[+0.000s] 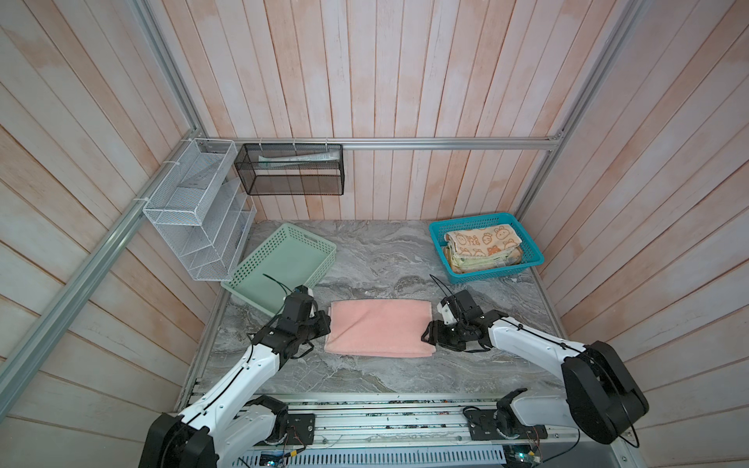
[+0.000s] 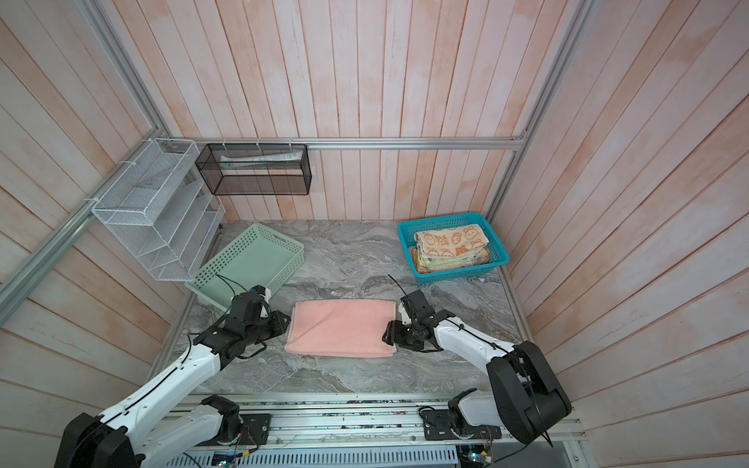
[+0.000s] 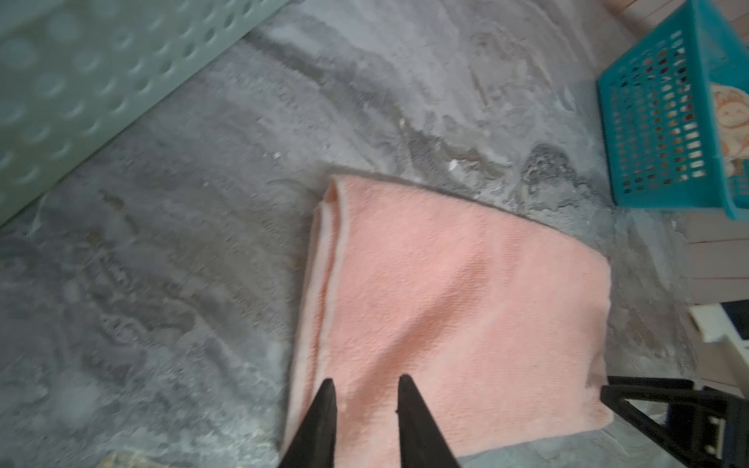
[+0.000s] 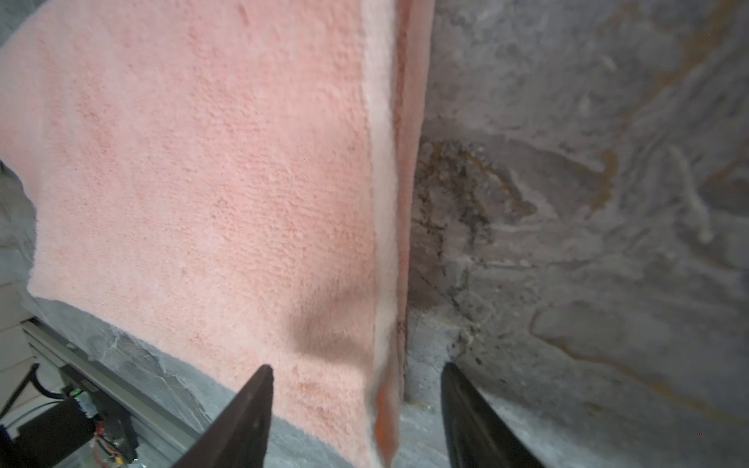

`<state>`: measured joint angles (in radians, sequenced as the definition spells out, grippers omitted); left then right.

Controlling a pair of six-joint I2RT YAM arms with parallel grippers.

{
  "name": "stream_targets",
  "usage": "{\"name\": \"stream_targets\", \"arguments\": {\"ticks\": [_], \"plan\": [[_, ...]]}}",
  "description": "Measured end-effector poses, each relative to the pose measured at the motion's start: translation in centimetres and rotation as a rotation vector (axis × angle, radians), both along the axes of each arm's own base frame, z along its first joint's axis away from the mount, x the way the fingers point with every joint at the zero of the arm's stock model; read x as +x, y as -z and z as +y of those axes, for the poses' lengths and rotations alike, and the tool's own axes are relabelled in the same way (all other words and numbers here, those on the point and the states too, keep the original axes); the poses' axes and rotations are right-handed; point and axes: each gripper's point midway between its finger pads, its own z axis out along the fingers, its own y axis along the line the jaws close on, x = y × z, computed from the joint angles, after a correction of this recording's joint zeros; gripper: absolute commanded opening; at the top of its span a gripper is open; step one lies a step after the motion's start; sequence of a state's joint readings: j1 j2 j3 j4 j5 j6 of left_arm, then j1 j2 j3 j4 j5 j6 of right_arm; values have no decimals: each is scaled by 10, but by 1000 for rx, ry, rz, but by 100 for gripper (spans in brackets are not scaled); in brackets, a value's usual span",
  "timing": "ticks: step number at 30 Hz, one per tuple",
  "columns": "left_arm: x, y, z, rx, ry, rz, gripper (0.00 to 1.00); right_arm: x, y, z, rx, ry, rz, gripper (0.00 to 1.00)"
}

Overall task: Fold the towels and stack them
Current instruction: 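Grasp the folded towel's ends with both grippers and lift it, then carry the folded pink towel with both grippers onto the teal basket stack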

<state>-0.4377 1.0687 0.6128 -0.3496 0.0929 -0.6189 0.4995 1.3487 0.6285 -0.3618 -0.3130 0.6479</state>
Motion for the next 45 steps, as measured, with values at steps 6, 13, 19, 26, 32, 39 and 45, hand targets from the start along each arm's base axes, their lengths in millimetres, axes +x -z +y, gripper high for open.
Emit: {"name": "stream_targets", "arguments": {"ticks": [6, 13, 19, 26, 32, 39, 45], "plan": [[-18, 30, -111, -62, 280, 65, 29, 16, 4, 10, 18, 18, 4, 71], [-36, 84, -148, -112, 342, 211, 29, 37, 3, 29, 99, 37, -36, 67], [-36, 84, -155, -181, 330, 207, 29, 49, 9, 53, 159, 21, -42, 25], [-35, 81, -150, -190, 299, 194, 28, 58, 12, 75, 154, -42, -40, 0], [-21, 62, -122, -138, 229, 154, 28, 105, -41, 74, 31, -115, -186, 0], [17, 33, -94, -102, 156, 51, 28, 232, -145, 10, -204, -23, -498, 0], [21, 54, -86, -69, 147, 98, 28, 307, -131, -97, -352, 118, -464, 0]]}}
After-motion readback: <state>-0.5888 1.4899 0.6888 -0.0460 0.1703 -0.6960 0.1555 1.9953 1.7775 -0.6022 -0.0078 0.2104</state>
